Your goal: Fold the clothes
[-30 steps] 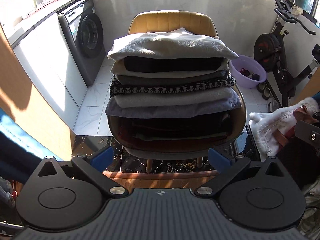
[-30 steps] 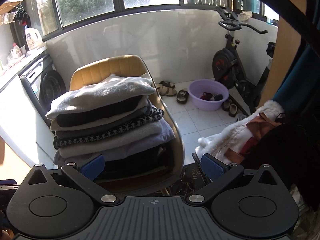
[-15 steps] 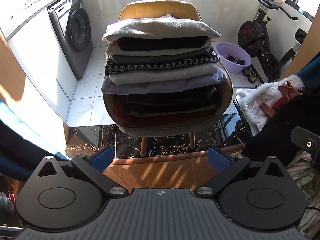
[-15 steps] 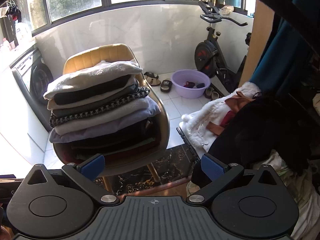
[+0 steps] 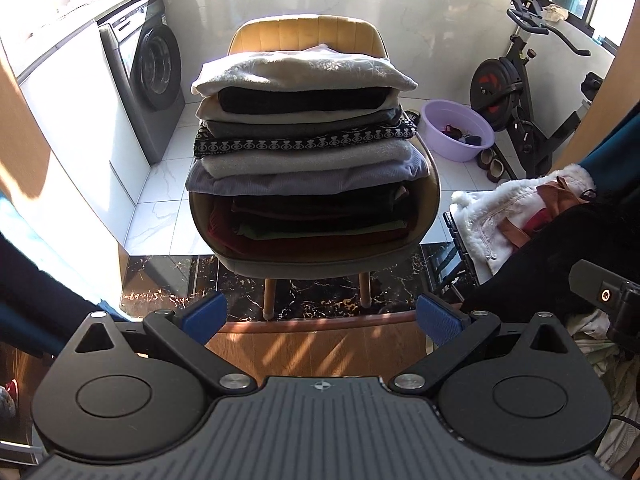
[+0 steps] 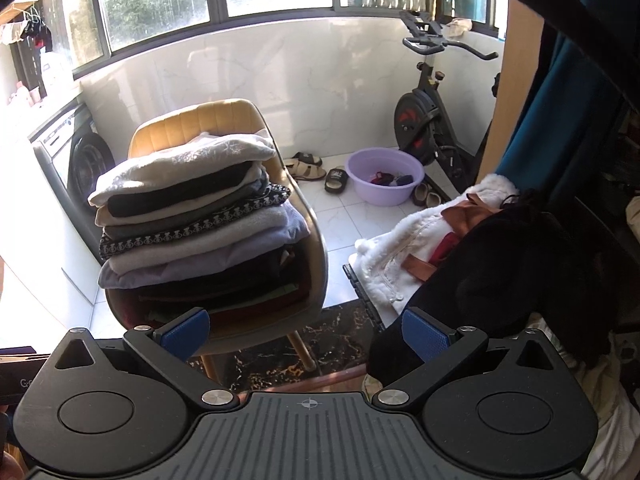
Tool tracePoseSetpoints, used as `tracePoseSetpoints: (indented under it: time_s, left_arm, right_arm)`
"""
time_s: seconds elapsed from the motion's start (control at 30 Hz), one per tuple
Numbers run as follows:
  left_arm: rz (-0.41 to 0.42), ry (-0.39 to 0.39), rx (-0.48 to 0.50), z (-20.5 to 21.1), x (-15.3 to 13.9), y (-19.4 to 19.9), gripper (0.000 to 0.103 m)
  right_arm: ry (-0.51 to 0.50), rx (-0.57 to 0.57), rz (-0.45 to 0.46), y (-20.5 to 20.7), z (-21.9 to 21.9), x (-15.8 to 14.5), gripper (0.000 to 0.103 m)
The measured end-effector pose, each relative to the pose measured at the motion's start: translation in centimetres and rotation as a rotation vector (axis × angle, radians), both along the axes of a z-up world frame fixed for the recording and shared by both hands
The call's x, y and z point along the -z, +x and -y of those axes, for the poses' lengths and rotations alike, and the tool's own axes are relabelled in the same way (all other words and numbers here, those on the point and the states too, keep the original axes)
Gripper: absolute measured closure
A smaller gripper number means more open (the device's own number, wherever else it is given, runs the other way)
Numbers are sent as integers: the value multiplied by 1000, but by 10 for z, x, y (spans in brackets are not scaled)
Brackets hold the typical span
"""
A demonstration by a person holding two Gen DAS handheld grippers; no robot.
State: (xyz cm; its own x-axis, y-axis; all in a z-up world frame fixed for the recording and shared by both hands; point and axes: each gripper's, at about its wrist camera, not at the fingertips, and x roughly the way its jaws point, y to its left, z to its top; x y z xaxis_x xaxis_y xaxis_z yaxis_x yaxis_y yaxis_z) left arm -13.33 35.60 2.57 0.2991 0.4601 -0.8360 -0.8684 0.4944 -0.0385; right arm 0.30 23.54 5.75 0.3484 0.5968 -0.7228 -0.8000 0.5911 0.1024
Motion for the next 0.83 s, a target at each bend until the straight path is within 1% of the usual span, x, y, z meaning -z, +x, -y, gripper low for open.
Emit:
tracePoseSetpoints:
  time_s: [0.33, 0.5, 0.63, 0.83]
  left_arm:
    - [-20, -23, 13, 14, 4, 13, 0]
    - [-24, -13, 9, 19, 3, 13, 0]
    - [-21, -20, 5, 20, 4, 13, 1]
    - [-15, 5, 16, 24, -1, 14, 0]
  right_arm:
    - [11, -2, -15, 16, 10, 3, 1]
    - [10, -3, -17, 21, 10, 4, 1]
    - [9, -11, -14, 21, 10, 4, 1]
    - [6, -18, -8, 20, 9, 3, 1]
